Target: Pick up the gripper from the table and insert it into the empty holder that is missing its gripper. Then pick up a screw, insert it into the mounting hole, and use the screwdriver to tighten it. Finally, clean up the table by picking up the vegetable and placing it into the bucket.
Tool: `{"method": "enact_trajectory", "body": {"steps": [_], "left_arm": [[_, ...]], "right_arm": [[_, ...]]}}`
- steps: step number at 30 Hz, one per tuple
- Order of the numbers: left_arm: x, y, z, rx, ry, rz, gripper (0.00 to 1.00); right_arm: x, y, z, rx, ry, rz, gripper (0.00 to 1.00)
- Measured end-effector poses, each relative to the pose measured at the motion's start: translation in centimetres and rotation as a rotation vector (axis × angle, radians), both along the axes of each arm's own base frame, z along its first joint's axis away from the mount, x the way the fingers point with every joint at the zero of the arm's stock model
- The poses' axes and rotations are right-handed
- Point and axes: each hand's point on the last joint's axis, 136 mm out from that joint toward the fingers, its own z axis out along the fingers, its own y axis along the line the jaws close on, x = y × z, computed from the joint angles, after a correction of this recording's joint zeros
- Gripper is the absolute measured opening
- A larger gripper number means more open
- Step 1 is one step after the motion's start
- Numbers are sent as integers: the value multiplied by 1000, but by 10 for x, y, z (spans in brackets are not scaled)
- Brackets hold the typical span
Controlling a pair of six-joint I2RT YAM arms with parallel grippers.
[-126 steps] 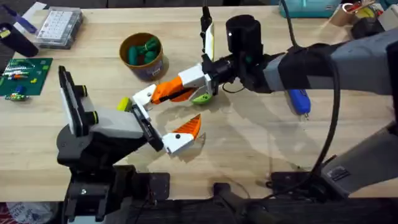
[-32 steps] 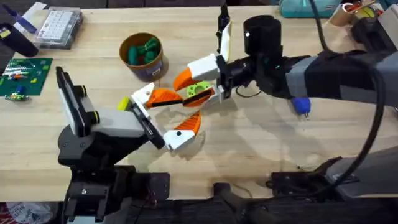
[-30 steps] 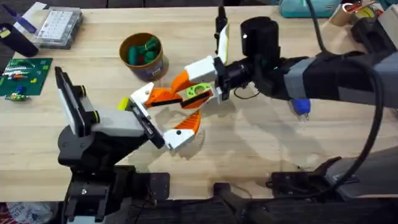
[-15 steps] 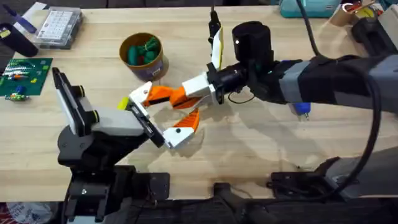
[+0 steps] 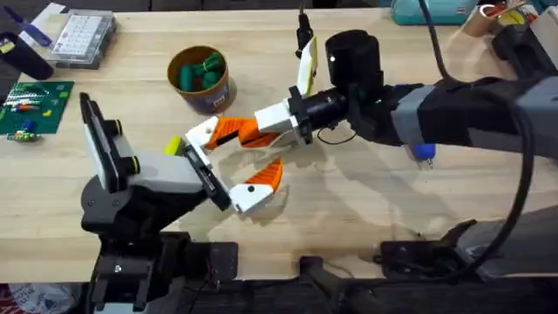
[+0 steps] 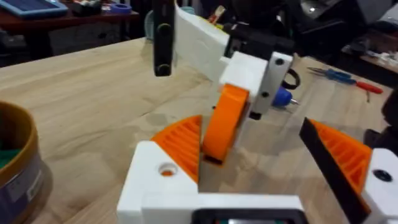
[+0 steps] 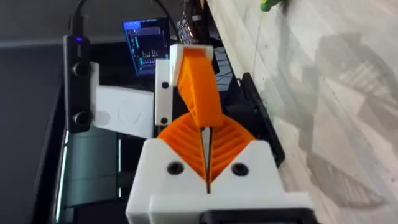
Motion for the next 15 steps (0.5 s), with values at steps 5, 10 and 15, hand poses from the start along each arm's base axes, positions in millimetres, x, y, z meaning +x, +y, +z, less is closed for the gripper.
{"method": "enact_trajectory", "body": {"steps": [5,10,15], "left_arm": [[-6,-4,0,-4,2,-46,990],[-7,-5,0,-4,2,-53,990],[-10,-7,1,-6,2,-68,990]], "right_arm": [[1,0,0,-1,-4,-5,3],[0,0,0,1,-3,-2,3],[-3,-1,2,11,5,20,150]]}}
